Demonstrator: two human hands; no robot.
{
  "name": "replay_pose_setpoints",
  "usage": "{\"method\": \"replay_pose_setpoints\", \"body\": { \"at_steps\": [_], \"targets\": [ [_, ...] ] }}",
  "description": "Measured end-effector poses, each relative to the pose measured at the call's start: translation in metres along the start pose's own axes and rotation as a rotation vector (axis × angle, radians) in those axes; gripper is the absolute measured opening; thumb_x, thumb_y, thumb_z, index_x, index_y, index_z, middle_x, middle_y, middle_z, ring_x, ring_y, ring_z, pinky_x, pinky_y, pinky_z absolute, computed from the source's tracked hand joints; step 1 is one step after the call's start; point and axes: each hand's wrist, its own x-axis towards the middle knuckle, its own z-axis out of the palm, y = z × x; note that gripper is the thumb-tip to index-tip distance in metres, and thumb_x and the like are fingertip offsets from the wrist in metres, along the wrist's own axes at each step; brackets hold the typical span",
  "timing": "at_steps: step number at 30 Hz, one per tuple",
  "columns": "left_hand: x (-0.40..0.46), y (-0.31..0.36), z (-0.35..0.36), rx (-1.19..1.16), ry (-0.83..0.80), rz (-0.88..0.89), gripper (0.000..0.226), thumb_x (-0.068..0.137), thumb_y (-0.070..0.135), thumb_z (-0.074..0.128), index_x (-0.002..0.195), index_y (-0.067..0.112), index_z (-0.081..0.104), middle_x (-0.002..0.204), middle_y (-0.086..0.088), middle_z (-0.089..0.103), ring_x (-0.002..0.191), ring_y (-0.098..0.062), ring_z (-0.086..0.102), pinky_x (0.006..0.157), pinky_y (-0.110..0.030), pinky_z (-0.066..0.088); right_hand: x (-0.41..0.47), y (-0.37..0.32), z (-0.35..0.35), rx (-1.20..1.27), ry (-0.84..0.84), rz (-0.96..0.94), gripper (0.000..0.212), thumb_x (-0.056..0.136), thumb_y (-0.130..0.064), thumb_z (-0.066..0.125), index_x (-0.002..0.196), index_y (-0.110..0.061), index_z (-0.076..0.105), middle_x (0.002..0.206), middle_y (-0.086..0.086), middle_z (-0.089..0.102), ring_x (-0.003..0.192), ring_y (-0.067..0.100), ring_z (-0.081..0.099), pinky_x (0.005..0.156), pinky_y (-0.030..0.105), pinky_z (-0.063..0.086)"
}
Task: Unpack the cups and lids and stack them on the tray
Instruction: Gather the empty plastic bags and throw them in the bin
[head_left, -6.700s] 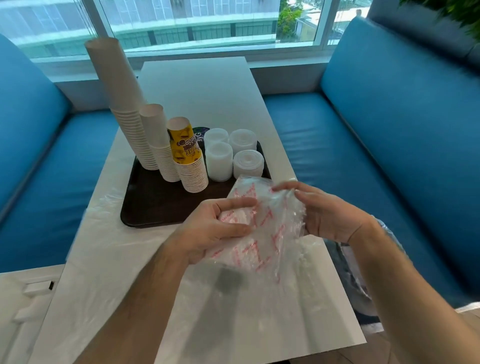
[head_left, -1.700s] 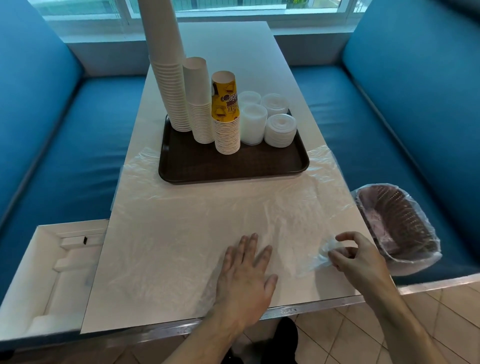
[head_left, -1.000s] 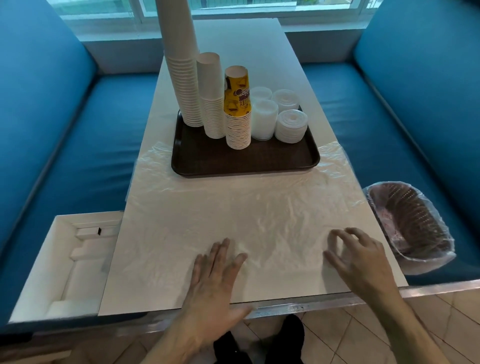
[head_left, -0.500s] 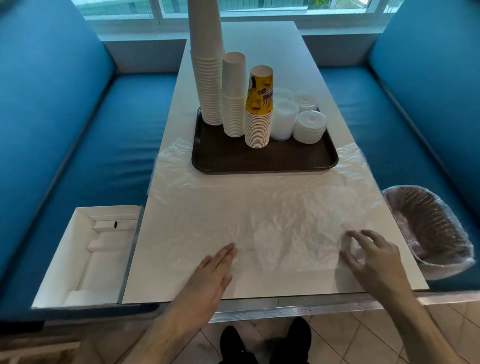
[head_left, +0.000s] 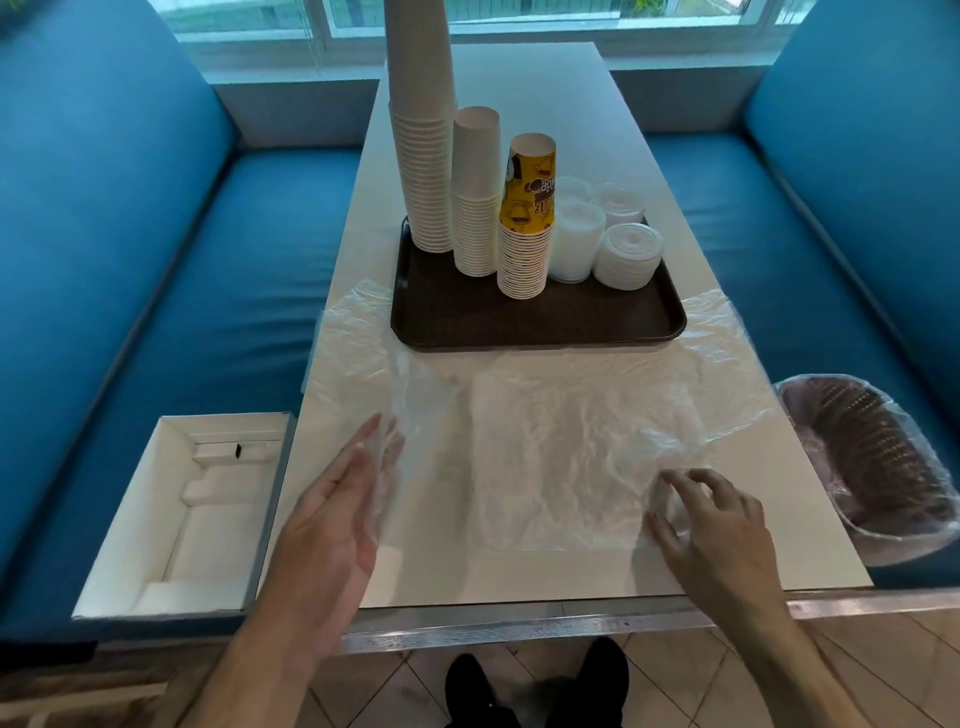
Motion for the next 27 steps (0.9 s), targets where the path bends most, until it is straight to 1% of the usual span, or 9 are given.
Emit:
{"method": "replay_pose_setpoints", "body": {
  "at_steps": [4,7,9,11,14,16,20,22,27],
  "targets": [
    [-0.002,-0.014,0.023,0.264,-0.116,0.013,0.038,0.099,0.040,0.047,0.137,0.043,0.057,0.139,0.031,0.054,0.130,0.016,0.043,0.113,-0.020,0.026,-0.004,-0.032,-0.019,0.211,0.026,-0.014,0.049,0.091,-0.047,0.067,0.134,-0.024,0.061,0.141,0.007,0.053,0.126,0.031,0.047,0.097,0.043,0.044],
    [0.006,-0.037,0.054,0.508,-0.213,0.003,0.041,0.104,0.039,0.042,0.144,0.050,0.043,0.139,0.045,0.036,0.118,0.037,0.027,0.104,0.000,0.022,0.005,-0.074,-0.047,0.780,-0.263,0.038,0.062,0.080,-0.065,0.061,0.129,-0.028,0.063,0.120,-0.007,0.067,0.103,0.009,0.065,0.079,0.023,0.049],
    [0.013,-0.053,0.082,0.669,-0.315,0.043,0.048,0.108,0.033,0.039,0.154,0.043,0.028,0.155,0.034,0.022,0.136,0.026,0.016,0.115,-0.007,0.016,0.018,-0.094,-0.055,0.940,-0.397,0.059,0.060,0.076,-0.069,0.065,0.119,-0.027,0.067,0.106,-0.006,0.073,0.090,0.010,0.071,0.073,0.026,0.053],
    [0.020,-0.070,0.106,0.758,-0.419,0.116,0.053,0.109,0.024,0.038,0.158,0.034,0.020,0.162,0.025,0.013,0.146,0.015,0.008,0.124,-0.020,0.011,0.032,-0.102,-0.054,0.949,-0.360,0.067,0.042,0.078,-0.056,0.078,0.098,-0.019,0.073,0.092,0.004,0.075,0.085,0.017,0.073,0.071,0.034,0.057],
    [0.025,-0.084,0.130,0.830,-0.465,0.169,0.058,0.108,0.016,0.039,0.160,0.024,0.015,0.160,0.023,0.008,0.141,0.020,0.001,0.122,-0.015,0.004,0.052,-0.093,-0.050,0.937,-0.219,0.115,0.013,0.082,-0.024,0.076,0.078,-0.011,0.074,0.077,0.010,0.074,0.073,0.017,0.069,0.071,0.034,0.053],
    [0.024,-0.088,0.135,0.903,-0.504,0.162,0.058,0.109,0.026,0.037,0.160,0.028,0.010,0.162,0.023,0.001,0.144,0.014,-0.009,0.122,-0.018,-0.003,0.062,-0.077,-0.054,0.954,-0.176,0.166,0.017,0.086,-0.017,0.075,0.071,-0.011,0.074,0.077,0.014,0.074,0.066,0.014,0.064,0.066,0.031,0.050],
    [0.029,-0.099,0.117,1.248,-0.472,0.190,0.055,0.107,0.046,0.024,0.158,0.040,0.003,0.165,0.019,-0.015,0.144,0.004,-0.027,0.118,-0.024,-0.019,0.074,-0.039,-0.063,0.972,-0.189,0.284,0.014,0.091,-0.006,0.071,0.077,-0.006,0.073,0.081,0.019,0.075,0.054,0.011,0.058,0.054,0.022,0.046],
    [0.032,-0.106,0.105,1.390,-0.413,0.190,0.067,0.093,0.061,0.003,0.158,0.043,-0.003,0.164,0.018,-0.022,0.142,0.001,-0.035,0.116,-0.027,-0.023,0.076,-0.027,-0.064,0.997,-0.211,0.336,0.006,0.092,-0.002,0.069,0.088,0.001,0.070,0.082,0.020,0.073,0.051,0.009,0.059,0.050,0.018,0.048],
    [0.038,-0.114,0.097,1.624,-0.359,0.134,0.088,0.071,0.058,-0.021,0.157,0.039,-0.012,0.159,0.013,-0.033,0.139,-0.008,-0.038,0.118,-0.038,-0.022,0.081,-0.004,-0.053,0.950,-0.198,0.415,0.008,0.089,0.000,0.071,0.092,-0.006,0.067,0.089,0.022,0.074,0.061,0.018,0.064,0.058,0.026,0.052]
  ]
}}
